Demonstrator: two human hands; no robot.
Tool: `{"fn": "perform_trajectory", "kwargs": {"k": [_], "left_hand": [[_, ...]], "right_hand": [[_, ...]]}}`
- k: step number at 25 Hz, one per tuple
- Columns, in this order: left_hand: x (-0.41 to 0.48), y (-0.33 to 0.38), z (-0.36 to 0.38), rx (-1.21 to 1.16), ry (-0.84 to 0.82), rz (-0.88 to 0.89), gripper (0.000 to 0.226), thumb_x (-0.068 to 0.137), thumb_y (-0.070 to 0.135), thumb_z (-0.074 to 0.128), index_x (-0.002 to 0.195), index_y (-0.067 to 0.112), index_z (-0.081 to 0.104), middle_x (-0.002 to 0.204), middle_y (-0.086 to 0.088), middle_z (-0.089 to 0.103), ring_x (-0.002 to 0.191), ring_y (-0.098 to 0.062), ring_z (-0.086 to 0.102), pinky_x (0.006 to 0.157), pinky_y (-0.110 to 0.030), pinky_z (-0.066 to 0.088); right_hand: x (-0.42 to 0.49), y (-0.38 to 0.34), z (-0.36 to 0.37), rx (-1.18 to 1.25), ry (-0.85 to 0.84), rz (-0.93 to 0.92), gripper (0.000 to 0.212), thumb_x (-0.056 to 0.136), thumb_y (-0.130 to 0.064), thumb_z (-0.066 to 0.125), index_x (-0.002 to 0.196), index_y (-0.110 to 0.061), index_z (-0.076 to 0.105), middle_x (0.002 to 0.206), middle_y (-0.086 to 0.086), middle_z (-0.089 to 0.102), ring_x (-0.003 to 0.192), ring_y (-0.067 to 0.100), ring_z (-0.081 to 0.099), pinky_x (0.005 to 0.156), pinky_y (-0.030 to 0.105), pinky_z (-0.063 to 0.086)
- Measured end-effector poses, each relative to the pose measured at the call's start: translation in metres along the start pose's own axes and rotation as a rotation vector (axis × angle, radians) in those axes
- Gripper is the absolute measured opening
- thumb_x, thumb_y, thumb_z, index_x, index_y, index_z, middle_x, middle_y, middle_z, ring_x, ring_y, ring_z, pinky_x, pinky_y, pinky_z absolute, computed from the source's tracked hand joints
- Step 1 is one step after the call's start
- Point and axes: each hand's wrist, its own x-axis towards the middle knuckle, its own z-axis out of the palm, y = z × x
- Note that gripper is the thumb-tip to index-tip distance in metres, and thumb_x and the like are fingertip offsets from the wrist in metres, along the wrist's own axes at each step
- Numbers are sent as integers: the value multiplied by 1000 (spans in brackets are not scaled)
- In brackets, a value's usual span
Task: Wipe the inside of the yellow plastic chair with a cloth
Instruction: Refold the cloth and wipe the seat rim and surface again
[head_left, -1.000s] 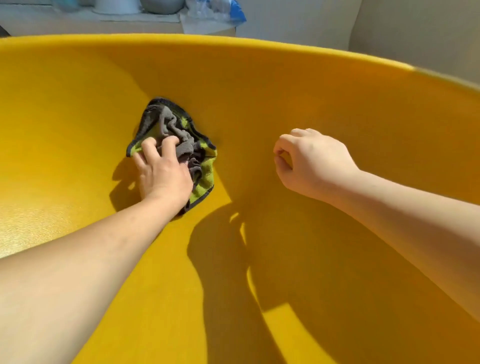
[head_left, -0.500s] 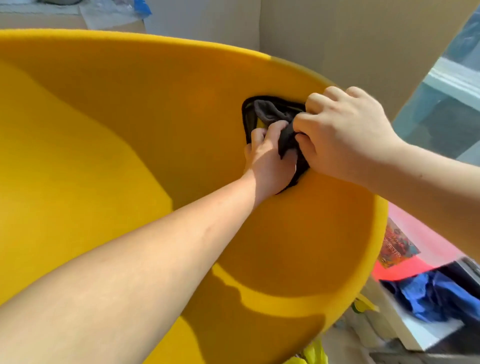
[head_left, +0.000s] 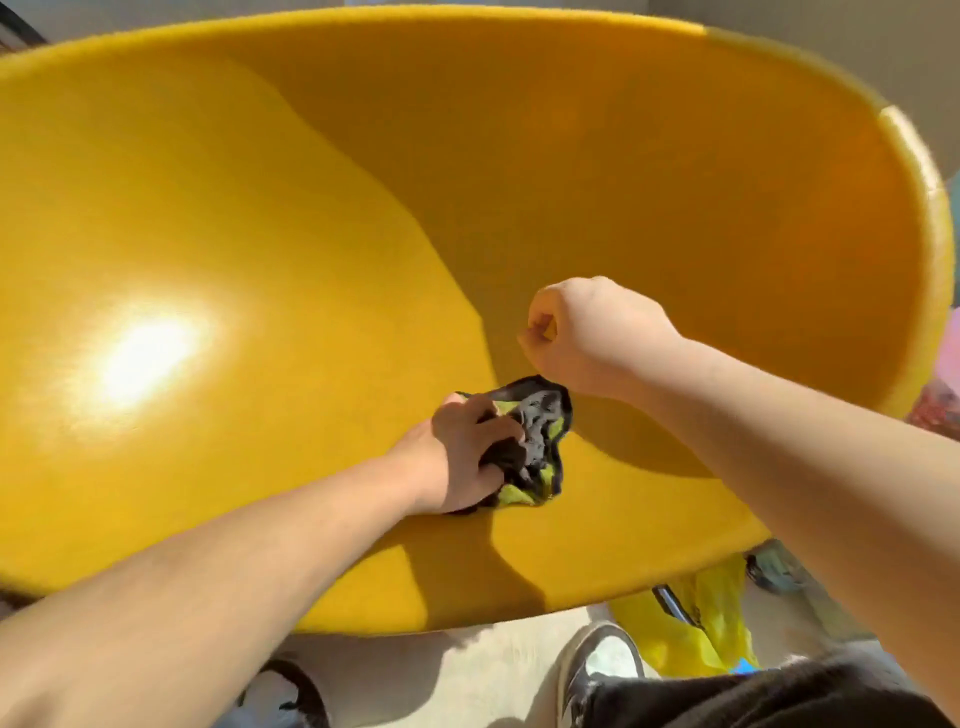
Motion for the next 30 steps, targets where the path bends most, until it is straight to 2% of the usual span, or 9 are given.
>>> {"fn": "perform_trajectory", "kwargs": {"k": [4,8,13,18,22,24,25,27,30], "left_hand": [[33,-116,-46,270,190,-471,56,96,19,56,147,37,41,154,-3,35,135,-36,33,104,-49,39],[52,-144,-66,126,403,-779,65,90,10,62,146,34,41,159,-7,27,135,-41,30,100,-50,41],[26,-45,-6,-42,247,-478,43,92,22,53,131,39,52,147,3,38,131,-33,32,88,-40,46],[-17,45,8,-166,-75,-220,32,83,37,52,114,45,56,131,8,46,124,-26,42,103,-38,43],[-56,56,-11,-305,-212,-84,28,74,43,56,102,46,61,122,7,56,118,-23,57,99,-38,50],[-79,53,-20,-206,-231,21,51,76,51,61,126,49,54,139,1,49,131,-28,49,104,-40,48],[-93,50,-22,-116,-222,30,75,76,61,65,144,51,36,153,-1,34,140,-27,38,111,-41,44],[-113,46,-22,118,-159,15,110,68,75,71,152,46,6,159,-1,18,143,-27,28,114,-44,39],[-125,45,-1,338,-161,101,109,76,65,73,155,34,5,146,-7,30,126,-32,43,102,-48,47]], "right_hand": [[10,-36,26,177,-96,50,24,95,-43,56,85,-24,66,81,-2,71,68,21,67,53,25,43],[20,-38,38,305,-171,75,27,98,-43,60,78,-25,61,71,-5,64,60,14,63,49,22,39],[19,-33,37,302,-245,64,31,95,-38,60,78,-13,65,69,0,64,63,24,59,55,29,43],[-24,-25,13,375,-248,114,32,97,-37,60,88,-7,69,69,4,60,61,24,51,55,32,40],[-56,-22,-1,370,-205,101,35,94,-35,61,86,-2,67,70,9,62,61,24,49,56,34,41],[-67,-23,-5,329,-261,104,33,95,-32,59,76,-5,62,68,7,56,59,25,45,55,32,38],[-71,-26,-3,293,-306,105,30,95,-30,58,76,-8,63,68,6,57,58,25,45,54,31,38],[-75,-32,4,224,-366,106,24,94,-25,57,84,-7,70,68,5,59,60,26,49,54,30,40],[-78,-39,16,185,-457,81,19,93,-17,54,92,-12,72,81,4,69,71,29,61,56,31,47]]}}
